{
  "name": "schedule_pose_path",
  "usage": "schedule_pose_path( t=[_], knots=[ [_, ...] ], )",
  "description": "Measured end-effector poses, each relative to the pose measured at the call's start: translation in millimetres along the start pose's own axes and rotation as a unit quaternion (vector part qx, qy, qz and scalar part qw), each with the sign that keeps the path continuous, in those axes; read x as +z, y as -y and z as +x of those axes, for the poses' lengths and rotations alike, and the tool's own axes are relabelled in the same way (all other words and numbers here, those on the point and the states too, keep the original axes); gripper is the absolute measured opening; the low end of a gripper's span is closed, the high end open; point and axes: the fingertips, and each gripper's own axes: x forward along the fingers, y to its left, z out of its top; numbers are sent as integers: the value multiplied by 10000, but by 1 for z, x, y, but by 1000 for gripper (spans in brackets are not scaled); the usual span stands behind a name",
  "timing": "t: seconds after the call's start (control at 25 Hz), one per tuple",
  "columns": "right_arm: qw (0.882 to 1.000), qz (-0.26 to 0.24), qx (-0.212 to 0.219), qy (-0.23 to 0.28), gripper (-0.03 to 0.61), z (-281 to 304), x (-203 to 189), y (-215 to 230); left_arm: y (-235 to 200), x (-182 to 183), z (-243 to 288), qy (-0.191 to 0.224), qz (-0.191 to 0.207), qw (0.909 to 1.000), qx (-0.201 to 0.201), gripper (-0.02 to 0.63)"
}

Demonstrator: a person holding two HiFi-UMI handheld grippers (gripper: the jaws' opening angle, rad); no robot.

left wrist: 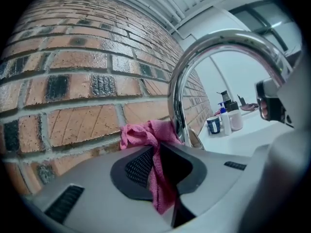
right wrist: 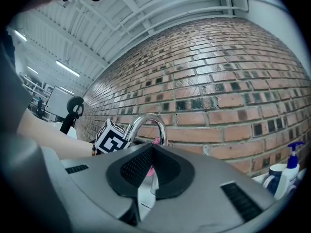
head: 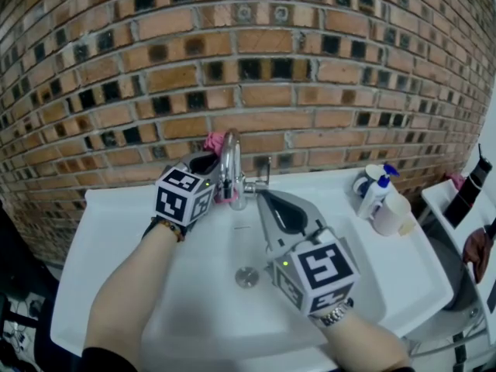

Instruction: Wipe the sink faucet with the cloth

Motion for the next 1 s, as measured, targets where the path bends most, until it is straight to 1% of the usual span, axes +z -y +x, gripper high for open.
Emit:
schedule_pose_path(
  t=[0.36, 0.52, 0.84, 0.92, 1.0],
  knots=[
    [10000, -4, -13, -33, 11, 1, -2, 1, 2, -10, -7, -95, 121, 9999, 73, 44],
    [10000, -12, -3, -24, 11, 1, -2, 0, 4, -20, -11, -242, 174, 9995, 72, 44],
    [10000, -12, -1, -54, 11, 1, -3, 0, 5, -29, -16, -248, 53, 9996, 128, 44],
    [10000, -14, 5, -65, 11, 2, -4, 0, 6, -34, -18, -300, 36, 9995, 126, 44],
    [10000, -15, 11, -74, 11, 1, -4, -1, 8, -44, -20, -445, 40, 9990, 90, 44]
  ],
)
